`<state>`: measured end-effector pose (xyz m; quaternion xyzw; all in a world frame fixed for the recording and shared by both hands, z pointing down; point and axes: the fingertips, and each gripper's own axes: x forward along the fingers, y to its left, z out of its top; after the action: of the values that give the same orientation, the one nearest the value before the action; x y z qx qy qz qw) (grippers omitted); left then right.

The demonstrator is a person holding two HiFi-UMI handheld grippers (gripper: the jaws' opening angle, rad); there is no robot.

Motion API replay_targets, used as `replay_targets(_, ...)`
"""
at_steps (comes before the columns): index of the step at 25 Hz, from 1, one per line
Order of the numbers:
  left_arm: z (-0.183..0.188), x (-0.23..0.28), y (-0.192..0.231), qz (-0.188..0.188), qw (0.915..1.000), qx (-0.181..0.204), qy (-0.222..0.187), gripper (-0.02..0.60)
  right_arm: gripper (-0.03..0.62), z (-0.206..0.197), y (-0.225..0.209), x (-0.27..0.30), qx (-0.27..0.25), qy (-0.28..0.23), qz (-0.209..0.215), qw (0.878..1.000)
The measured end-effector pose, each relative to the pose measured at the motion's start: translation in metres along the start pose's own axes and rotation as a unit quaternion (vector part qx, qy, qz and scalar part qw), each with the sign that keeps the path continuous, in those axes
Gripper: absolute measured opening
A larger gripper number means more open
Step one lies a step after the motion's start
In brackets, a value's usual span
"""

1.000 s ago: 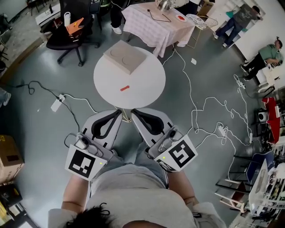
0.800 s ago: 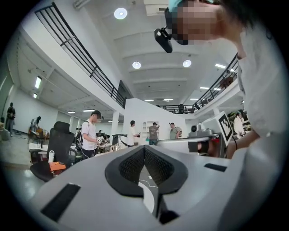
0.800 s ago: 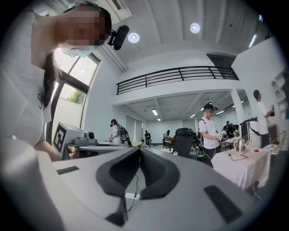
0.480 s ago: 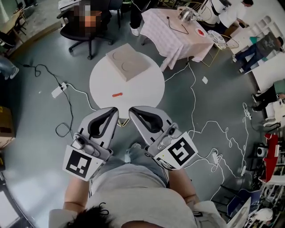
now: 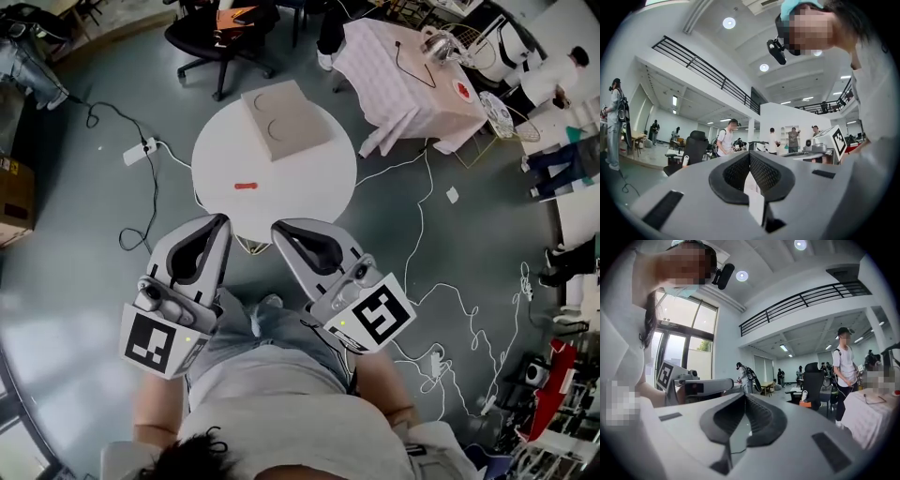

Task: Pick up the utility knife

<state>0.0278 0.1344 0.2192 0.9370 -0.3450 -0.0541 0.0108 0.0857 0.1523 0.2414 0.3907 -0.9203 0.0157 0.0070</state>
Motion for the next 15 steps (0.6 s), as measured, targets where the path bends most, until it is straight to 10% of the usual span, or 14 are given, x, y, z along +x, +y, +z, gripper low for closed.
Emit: replay_targets(15, -0.013, 0.015, 0.032, 0.052, 0.9984, 0.001, 0.022, 0.011, 0.011, -0.034, -0.032, 0.033, 0.013, 0.034, 0.04, 0.999)
